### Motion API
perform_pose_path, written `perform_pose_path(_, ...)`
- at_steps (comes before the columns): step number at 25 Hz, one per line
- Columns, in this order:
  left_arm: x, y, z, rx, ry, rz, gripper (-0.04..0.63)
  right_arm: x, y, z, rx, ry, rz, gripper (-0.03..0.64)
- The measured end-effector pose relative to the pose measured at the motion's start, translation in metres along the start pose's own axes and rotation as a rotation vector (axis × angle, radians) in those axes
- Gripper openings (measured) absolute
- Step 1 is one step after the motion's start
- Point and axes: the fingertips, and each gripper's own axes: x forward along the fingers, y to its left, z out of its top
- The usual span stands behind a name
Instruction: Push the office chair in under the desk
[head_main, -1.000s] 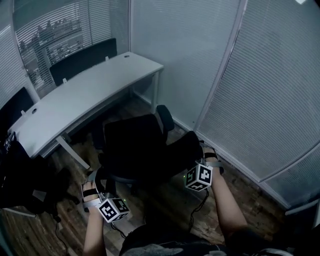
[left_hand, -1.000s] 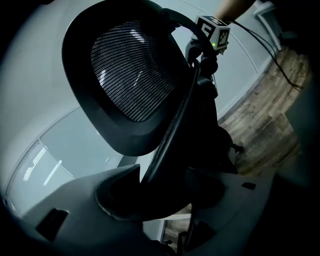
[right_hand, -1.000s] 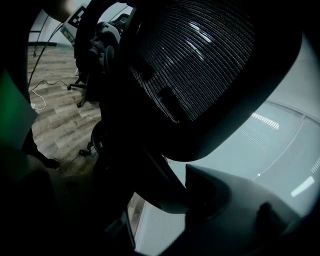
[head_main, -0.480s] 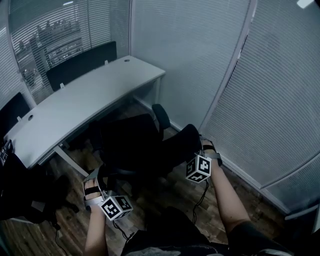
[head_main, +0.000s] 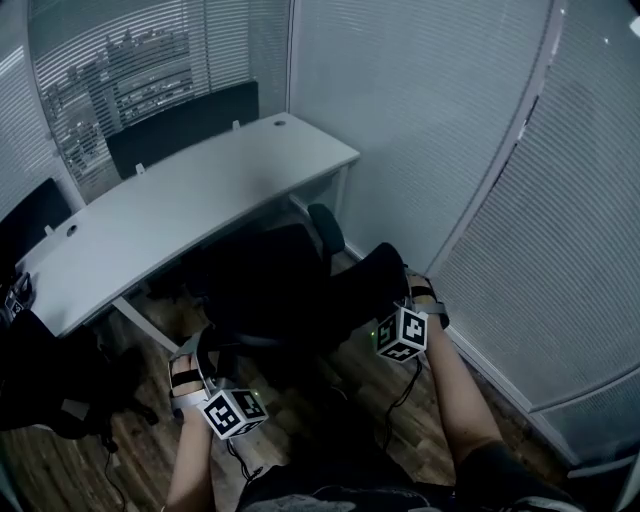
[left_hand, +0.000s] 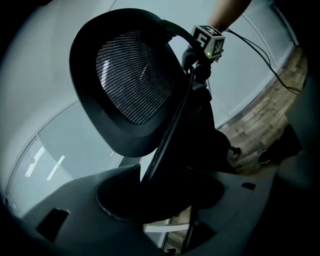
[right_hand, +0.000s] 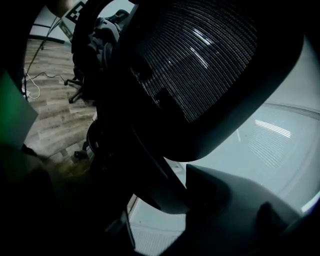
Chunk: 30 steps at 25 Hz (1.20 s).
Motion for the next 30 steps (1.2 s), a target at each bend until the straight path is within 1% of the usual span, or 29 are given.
perform_pose_path(6, 0.046, 0.012, 0.013, -0.029, 0.092, 0.018, 0.255, 0.059, -0.034, 0.004, -0.032, -0.069, 0.032, 0.302)
perform_pose_path(13, 0.096, 0.026, 0.022, -0.060, 0.177, 0.044, 0.256, 0.124, -0.066, 0.011, -0.061, -0.133, 0.060, 0.302)
perform_pose_path(22, 0.153, 0.046, 0.027, -0.087, 0.254, 0.078, 0.256, 0.199, -0.097, 0.027, -0.094, -0.211, 0.080, 0.302)
perform_pose_path(30, 0.195, 0.064, 0.017, -0.097, 0.326, 0.112, 0.256, 0.247, -0.112, 0.046, -0.107, -0.282, 0.079, 0.301)
